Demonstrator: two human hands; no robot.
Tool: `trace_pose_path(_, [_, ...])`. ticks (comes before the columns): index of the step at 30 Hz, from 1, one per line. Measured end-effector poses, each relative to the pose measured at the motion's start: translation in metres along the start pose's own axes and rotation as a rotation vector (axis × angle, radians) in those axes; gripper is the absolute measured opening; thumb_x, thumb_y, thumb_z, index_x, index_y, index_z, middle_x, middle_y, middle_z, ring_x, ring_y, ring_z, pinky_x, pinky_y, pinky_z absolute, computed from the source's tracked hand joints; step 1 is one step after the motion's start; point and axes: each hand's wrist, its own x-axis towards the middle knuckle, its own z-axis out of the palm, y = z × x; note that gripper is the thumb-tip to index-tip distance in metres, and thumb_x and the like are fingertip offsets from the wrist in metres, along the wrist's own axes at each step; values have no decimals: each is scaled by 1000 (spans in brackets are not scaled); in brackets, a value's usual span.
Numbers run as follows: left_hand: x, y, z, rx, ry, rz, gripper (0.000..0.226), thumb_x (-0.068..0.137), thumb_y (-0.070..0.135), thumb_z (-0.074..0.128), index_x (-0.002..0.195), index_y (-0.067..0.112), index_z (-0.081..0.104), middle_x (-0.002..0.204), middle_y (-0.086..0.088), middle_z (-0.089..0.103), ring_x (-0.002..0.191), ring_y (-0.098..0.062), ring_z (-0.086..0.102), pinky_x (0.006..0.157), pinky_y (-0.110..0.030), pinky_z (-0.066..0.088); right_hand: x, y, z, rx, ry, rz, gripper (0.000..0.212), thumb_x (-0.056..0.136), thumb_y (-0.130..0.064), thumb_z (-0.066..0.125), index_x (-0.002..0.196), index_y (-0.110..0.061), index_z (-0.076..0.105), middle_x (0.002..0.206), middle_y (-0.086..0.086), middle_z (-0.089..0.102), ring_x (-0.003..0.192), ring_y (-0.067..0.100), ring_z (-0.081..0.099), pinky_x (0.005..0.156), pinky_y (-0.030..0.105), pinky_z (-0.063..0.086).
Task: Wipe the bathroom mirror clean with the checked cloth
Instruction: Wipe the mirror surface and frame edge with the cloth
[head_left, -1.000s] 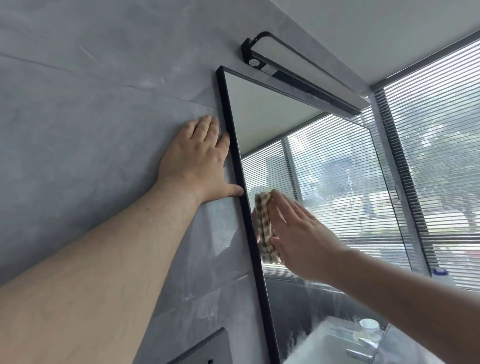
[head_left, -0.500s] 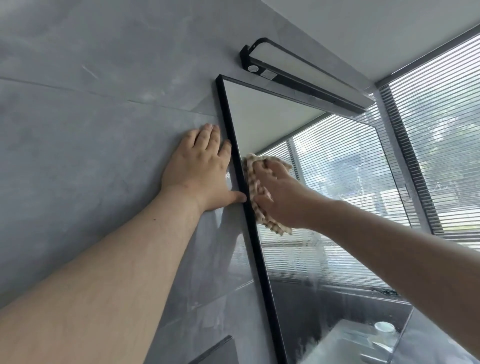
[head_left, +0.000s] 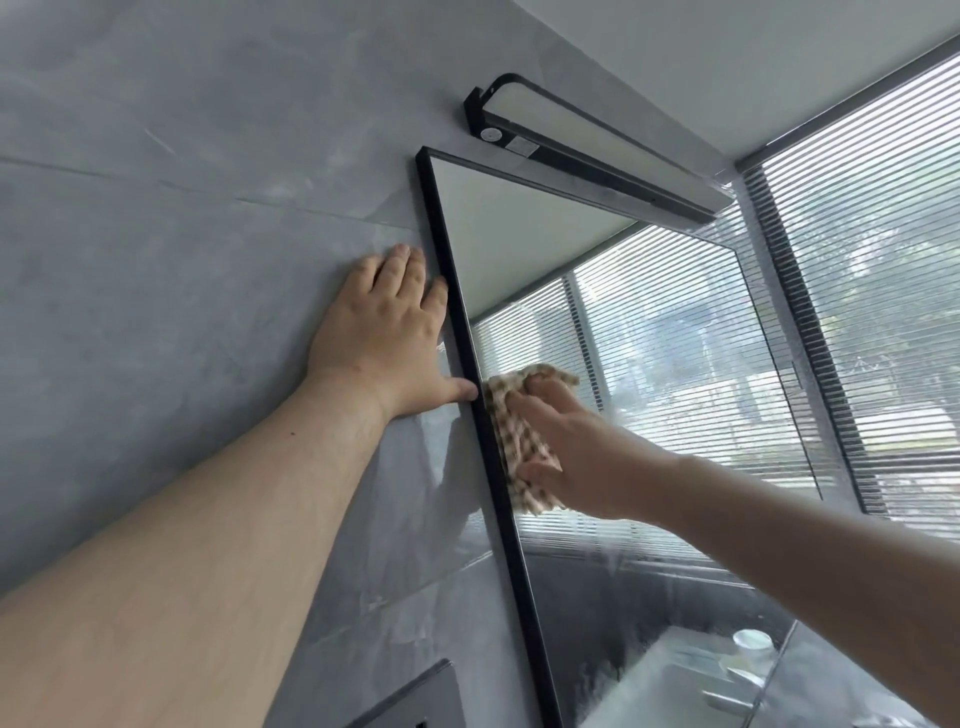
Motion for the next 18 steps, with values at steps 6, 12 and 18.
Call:
trace_pose_path(6, [0, -1, 1, -10, 0, 1, 121, 70, 96, 30, 158, 14, 12, 165, -18, 8, 153, -32, 5, 123, -45, 8, 10, 1, -12, -23, 42, -47, 58, 91, -28, 69, 140, -24, 38, 140, -2, 30, 109, 14, 45, 85, 24, 52])
trace_pose_path(12, [1, -2, 4, -23, 17, 8, 122, 70, 95, 32, 158, 13, 14, 165, -19, 10, 153, -32, 6, 123, -46, 9, 36, 2, -30, -19, 100, -4, 65, 89, -33, 71, 145, -24, 39, 143, 2, 37, 112, 20, 54, 87, 29, 51])
trace_pose_path(18, [1, -2, 5, -17, 44, 13, 122, 68, 97, 30, 157, 13, 19, 165, -19, 13, 153, -33, 9, 123, -47, 10, 80, -12, -68, -31, 220, -19, 67, 89, -30, 72, 148, -24, 40, 143, 6, 44, 123, 24, 48, 97, 36, 44])
